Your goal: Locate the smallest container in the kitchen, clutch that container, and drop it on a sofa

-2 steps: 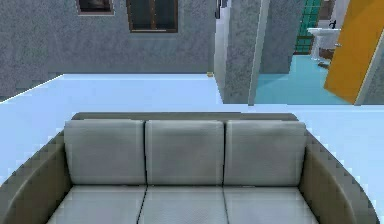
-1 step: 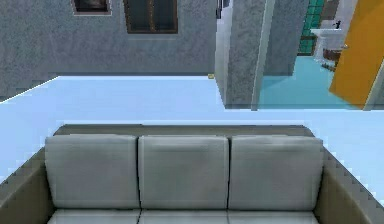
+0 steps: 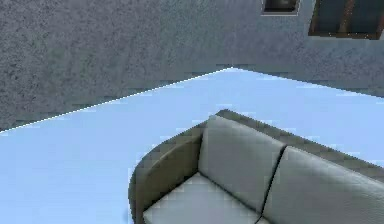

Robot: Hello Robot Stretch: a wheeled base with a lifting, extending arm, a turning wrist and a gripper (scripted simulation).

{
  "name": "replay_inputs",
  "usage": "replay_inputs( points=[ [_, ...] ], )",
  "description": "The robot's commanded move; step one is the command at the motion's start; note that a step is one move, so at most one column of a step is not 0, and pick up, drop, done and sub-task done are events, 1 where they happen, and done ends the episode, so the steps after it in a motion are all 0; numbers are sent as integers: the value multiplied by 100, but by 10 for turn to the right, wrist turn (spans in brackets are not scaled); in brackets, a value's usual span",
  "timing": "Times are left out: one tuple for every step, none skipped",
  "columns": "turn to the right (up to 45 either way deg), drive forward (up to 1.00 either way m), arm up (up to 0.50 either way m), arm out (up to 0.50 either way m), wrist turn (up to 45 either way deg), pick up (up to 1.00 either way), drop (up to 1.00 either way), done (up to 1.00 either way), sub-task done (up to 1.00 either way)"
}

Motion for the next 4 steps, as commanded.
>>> replay_inputs(
  points=[
    [-360, 0, 0, 0, 0, 0, 0, 0, 0],
    [0, 0, 0, 32, 0, 0, 0, 0, 0],
    [0, 0, 0, 0, 450, 0, 0, 0, 0],
    [0, 0, 0, 0, 450, 0, 0, 0, 0]
  ],
)
